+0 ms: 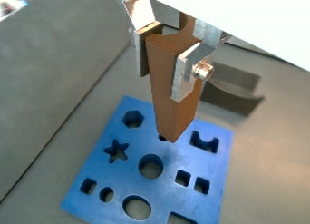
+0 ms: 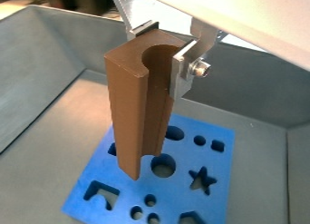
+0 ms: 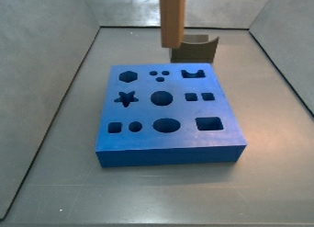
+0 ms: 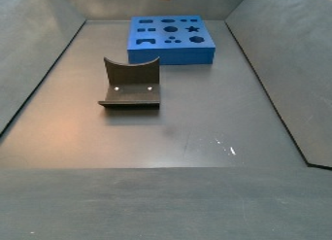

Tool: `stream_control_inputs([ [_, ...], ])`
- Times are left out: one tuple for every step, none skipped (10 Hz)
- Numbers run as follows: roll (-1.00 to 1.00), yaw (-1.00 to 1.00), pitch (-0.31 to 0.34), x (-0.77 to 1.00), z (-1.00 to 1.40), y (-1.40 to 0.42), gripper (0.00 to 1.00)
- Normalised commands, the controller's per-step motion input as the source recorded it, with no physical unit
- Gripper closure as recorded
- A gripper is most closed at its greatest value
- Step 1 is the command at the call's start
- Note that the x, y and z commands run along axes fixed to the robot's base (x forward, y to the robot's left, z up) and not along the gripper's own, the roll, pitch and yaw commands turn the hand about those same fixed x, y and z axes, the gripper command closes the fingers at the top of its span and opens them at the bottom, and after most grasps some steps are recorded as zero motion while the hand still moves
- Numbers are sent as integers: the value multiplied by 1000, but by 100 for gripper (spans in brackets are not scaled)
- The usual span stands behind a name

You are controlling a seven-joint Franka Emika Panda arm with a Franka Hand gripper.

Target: Insert the arch object.

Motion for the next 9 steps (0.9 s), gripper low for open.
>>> stream_control_inputs([
  [-59,-829,41,254,-269,120,100],
  [-37,-846,39,220,-269,123,100],
  [-36,-849,36,217,-263,123,100],
  [-47,-849,23,234,-240,114,100],
  [-41,-851,26,231,-246,120,100],
  [-31,-851,33,217,-257,129,100],
  [-7,-851,47,186,-274,154,100],
  [0,-846,57,166,-283,180,100],
  [0,-829,79,149,-320,203,100],
])
